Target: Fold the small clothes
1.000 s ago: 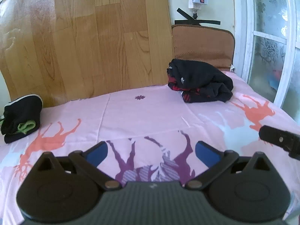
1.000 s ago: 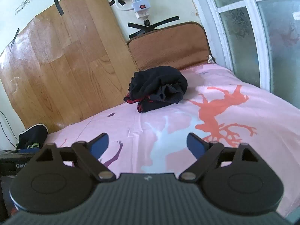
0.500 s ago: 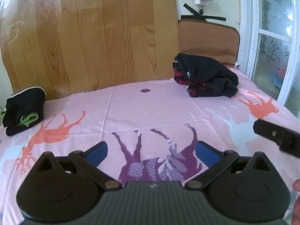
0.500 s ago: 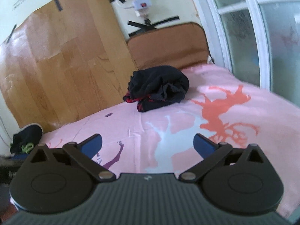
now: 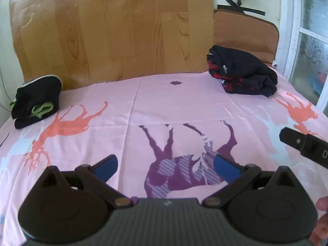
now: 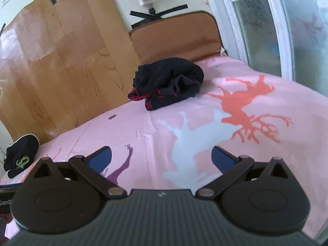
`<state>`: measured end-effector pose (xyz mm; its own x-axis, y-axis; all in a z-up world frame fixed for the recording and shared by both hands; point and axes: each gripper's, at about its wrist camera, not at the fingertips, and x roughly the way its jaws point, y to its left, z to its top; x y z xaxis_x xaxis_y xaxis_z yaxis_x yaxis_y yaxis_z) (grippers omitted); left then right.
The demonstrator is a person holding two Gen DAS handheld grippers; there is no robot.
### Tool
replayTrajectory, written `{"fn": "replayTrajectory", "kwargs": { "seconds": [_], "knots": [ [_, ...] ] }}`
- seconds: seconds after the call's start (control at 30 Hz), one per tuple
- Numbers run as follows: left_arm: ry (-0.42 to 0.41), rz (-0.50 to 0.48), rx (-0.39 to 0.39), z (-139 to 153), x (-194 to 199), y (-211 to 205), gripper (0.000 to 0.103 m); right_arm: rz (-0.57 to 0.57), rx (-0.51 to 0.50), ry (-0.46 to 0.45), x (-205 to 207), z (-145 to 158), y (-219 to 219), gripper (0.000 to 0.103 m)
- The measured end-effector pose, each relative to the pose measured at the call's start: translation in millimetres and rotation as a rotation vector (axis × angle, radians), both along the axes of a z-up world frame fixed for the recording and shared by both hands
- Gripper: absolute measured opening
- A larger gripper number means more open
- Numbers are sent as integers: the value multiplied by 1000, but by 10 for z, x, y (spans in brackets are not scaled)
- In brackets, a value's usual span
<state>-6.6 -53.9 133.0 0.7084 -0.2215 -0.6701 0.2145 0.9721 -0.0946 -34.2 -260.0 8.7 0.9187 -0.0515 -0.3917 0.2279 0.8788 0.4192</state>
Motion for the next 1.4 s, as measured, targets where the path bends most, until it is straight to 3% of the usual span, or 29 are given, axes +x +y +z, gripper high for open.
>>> {"fn": "replayTrajectory", "kwargs": {
  "seconds": [0.3, 0.67, 1.4],
  "knots": [
    [19, -15, -22, 56, -39, 49, 103, 22, 73, 37, -9, -41, -32, 103],
    [25, 15, 26, 50, 1, 151, 103, 69, 103, 57, -23, -36, -25, 103],
    [52, 27, 3, -10, 9, 302, 103, 73, 83, 52, -38, -38, 28, 103]
  ]
}}
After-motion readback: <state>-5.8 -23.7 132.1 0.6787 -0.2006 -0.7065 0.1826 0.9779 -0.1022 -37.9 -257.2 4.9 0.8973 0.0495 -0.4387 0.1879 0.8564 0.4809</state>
